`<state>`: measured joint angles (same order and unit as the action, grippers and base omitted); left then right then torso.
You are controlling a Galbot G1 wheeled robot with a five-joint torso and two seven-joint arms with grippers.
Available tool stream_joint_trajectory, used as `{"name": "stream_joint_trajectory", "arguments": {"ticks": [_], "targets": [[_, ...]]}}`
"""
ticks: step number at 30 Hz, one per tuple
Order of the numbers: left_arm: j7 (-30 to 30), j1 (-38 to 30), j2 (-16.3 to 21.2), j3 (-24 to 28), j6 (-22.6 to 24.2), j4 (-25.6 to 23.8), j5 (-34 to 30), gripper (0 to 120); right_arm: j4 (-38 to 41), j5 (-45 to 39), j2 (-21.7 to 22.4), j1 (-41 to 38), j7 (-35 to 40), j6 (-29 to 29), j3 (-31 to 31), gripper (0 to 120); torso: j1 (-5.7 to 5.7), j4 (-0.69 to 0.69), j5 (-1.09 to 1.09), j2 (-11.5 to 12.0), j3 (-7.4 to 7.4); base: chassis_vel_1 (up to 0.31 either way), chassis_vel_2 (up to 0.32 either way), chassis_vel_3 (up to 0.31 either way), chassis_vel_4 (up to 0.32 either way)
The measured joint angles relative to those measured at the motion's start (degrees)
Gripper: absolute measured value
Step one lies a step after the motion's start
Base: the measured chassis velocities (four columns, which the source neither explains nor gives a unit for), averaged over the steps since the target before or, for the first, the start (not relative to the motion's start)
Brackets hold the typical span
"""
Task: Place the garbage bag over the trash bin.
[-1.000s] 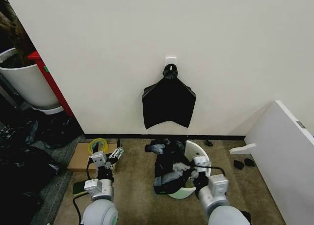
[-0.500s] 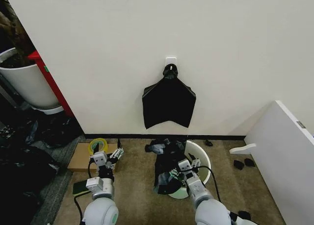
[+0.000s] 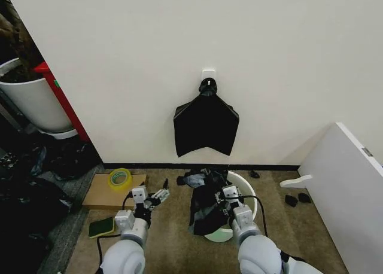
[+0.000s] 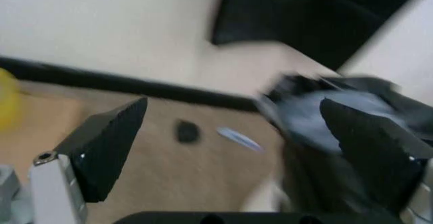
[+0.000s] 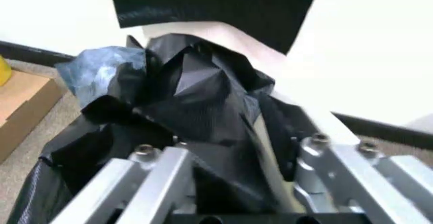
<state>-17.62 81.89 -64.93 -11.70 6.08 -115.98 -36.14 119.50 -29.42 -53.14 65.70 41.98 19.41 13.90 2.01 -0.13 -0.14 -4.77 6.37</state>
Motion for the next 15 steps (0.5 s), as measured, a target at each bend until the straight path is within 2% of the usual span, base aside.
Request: {"name": "stream_joint_trajectory", "arguments": {"ticks": [1, 3, 4, 6, 10, 15], "targets": [[0.0, 0.0, 0.0, 0.0, 0.0, 0.0, 0.0, 100, 0.0, 0.0, 0.0, 0.0, 0.0, 0.0, 0.0, 25, 0.0, 0.0, 0.0, 0.0, 0.0, 0.0, 0.0, 0.0, 0.0], [2.24, -1.04, 2.47, 0.71, 4.49, -1.42, -4.96, 100, 0.28, -1.89, -0.16, 0.47, 0.91, -0.33, -0.78, 11, 0.0, 0.0, -0.01, 0.0, 0.0, 0.0, 0.0, 0.0, 0.0], [2.24, -1.04, 2.47, 0.71, 4.49, -1.42, -4.96, 100, 0.28, -1.89, -0.16, 0.47, 0.91, -0.33, -0.78, 11, 0.0, 0.0, -0.01, 0.0, 0.0, 0.0, 0.0, 0.0, 0.0], [6.48, -2.49, 5.6, 1.85, 9.37, -2.33, -11.35, 100, 0.24, -2.93, -0.67, 0.93, 1.92, -0.77, -1.35, 0, 0.0, -0.01, -0.01, 0.0, 0.0, 0.0, 0.0, 0.0, 0.0], [9.7, -4.77, 6.61, 2.7, 12.72, -0.78, -16.26, 100, -0.39, -3.85, -1.51, 0.83, 2.71, -1.03, -1.98, 0, 0.0, 0.01, -0.01, 0.0, 0.0, 0.0, 0.0, 0.0, 0.0], [10.2, -9.15, 4.97, 5.25, 15.78, 1.8, -19.89, 100, -1.32, -3.88, -2.17, 1.17, 2.63, -1.97, -3.28, 0, 0.0, 0.01, 0.0, 0.0, 0.0, 0.0, 0.0, 0.0, 0.0]]}}
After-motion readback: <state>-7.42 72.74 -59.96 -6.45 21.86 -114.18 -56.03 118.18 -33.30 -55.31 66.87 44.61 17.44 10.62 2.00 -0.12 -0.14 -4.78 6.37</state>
